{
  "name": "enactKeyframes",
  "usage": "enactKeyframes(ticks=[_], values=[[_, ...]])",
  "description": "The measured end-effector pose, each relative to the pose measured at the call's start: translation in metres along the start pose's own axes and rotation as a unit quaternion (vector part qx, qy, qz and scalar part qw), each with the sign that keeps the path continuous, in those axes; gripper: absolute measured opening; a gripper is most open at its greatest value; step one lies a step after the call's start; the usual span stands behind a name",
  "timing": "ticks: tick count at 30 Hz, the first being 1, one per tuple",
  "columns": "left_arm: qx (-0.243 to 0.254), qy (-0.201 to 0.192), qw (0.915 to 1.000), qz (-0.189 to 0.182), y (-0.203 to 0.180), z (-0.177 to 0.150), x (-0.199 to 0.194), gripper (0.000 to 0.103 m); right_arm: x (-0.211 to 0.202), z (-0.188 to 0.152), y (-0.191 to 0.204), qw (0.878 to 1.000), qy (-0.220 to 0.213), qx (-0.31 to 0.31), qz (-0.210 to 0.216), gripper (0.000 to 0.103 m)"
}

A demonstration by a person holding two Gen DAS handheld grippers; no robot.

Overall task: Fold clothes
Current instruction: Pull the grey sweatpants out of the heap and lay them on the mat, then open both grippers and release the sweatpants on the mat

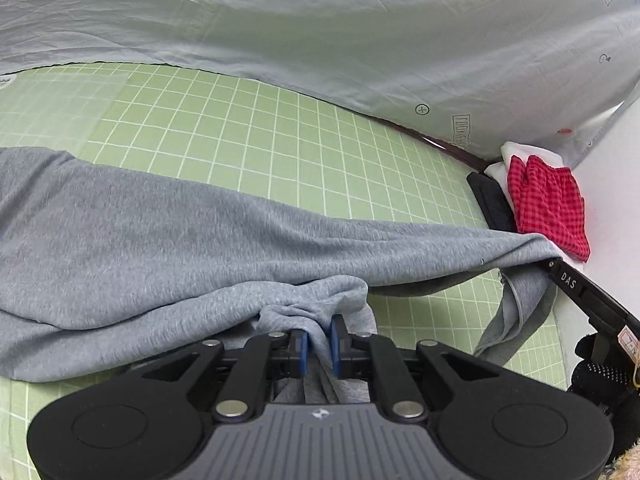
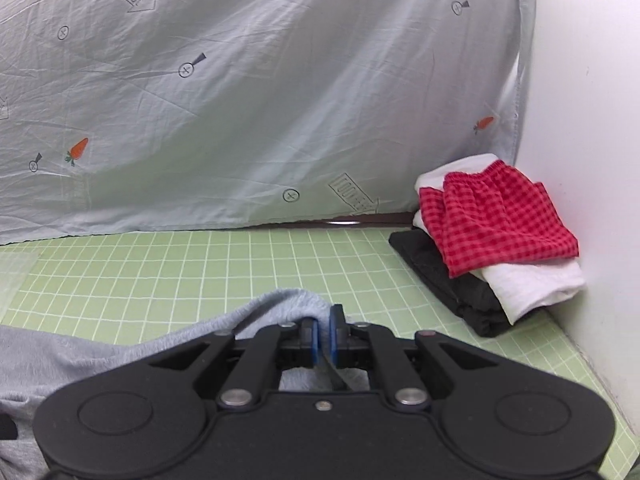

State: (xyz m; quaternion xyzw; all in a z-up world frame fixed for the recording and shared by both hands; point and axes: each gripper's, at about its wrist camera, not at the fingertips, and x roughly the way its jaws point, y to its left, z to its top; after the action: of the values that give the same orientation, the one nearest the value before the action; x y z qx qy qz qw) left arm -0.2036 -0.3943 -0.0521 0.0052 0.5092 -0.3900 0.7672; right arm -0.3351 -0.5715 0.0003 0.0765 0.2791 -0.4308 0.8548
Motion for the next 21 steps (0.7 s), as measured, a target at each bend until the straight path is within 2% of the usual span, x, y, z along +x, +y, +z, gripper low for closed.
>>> enactKeyframes(ticks=[3, 5, 8, 10, 13, 17, 20, 21], values=[[-0.011, -0.006, 0.9997, 0.02, 0.01, 0.006, -0.005, 0.017, 0.004, -0.01, -0.011, 1.0, 0.026, 0.007, 0.002, 0.01], [-0.019, -0.02, 0.999, 0.034, 0.021, 0.012, -0.014, 0.025, 0.004, -0.019, -0.002, 0.999, 0.038, -0.003, 0.016, 0.014], [-0.035, -0.044, 0.9963, 0.065, 0.044, 0.021, -0.036, 0.033, 0.002, -0.031, 0.019, 0.998, 0.05, -0.017, 0.042, 0.026], [-0.055, -0.055, 0.9935, 0.083, 0.067, 0.027, -0.052, 0.035, 0.0, -0.036, 0.033, 0.996, 0.059, -0.02, 0.056, 0.033], [-0.084, -0.065, 0.9874, 0.117, 0.103, 0.034, -0.072, 0.038, -0.003, -0.043, 0.056, 0.994, 0.07, -0.025, 0.075, 0.039], [-0.122, -0.055, 0.9762, 0.171, 0.156, 0.038, -0.085, 0.039, -0.008, -0.043, 0.081, 0.992, 0.071, -0.011, 0.103, 0.045], [-0.152, -0.044, 0.9675, 0.197, 0.196, 0.042, -0.091, 0.039, -0.004, -0.045, 0.101, 0.987, 0.093, 0.014, 0.132, 0.059], [-0.159, -0.041, 0.9654, 0.203, 0.207, 0.044, -0.093, 0.039, -0.001, -0.047, 0.108, 0.984, 0.103, 0.022, 0.142, 0.066]])
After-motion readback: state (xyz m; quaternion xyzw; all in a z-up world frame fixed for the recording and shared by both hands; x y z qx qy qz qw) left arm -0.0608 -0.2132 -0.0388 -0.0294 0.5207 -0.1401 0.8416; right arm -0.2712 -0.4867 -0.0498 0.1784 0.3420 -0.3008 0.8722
